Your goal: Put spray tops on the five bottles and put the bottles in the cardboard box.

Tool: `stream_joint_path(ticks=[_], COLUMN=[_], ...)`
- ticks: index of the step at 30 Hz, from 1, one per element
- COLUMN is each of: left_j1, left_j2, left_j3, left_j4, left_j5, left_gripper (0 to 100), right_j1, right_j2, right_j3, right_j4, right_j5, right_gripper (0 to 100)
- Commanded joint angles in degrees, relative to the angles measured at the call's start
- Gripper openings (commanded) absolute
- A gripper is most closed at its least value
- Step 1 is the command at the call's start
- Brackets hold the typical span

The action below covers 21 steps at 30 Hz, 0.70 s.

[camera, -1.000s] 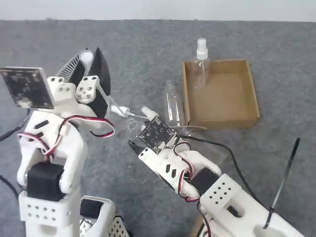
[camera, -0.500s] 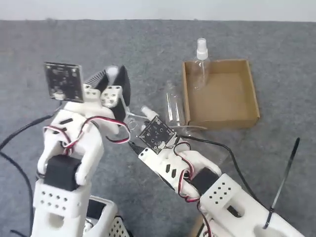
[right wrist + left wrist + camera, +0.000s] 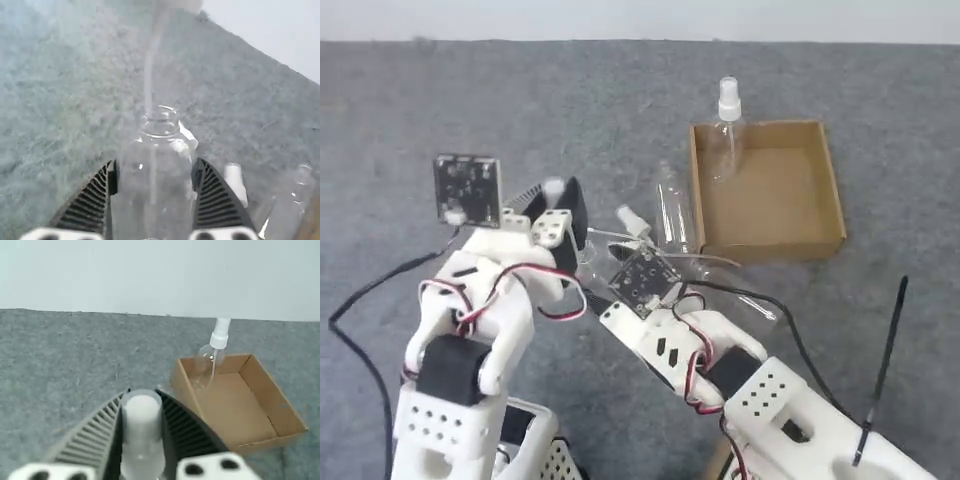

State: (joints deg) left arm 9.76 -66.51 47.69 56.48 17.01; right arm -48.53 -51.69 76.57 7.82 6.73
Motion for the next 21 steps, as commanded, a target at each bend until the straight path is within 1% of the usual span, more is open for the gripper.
stream_joint_path(ticks=[1, 6, 12, 17, 21], left_j1=[0.2, 0.2, 0.2, 0.4, 2.9], left_j2=[-4.8, -5.1, -5.1, -5.1, -5.0], left_j3=[2.9, 4.4, 5.9, 6.4, 4.3], left_j4=[-1.8, -1.6, -1.6, -1.3, -0.2], left_j5=[0.9, 0.9, 0.9, -2.5, -5.3], left_gripper=[1, 1, 2, 15, 16], right_j1=[0.5, 0.6, 0.6, 0.5, 0.5], right_j2=[-2.1, -2.1, -2.1, -2.1, -2.1], right_j3=[0.5, 2.1, 3.6, 3.7, 3.8], right_j4=[-9.1, -14.5, -16.5, -16.0, -15.9], right_j5=[-5.1, -5.1, -5.0, -5.0, -5.0], right_gripper=[0.6, 0.6, 0.6, 0.6, 0.6])
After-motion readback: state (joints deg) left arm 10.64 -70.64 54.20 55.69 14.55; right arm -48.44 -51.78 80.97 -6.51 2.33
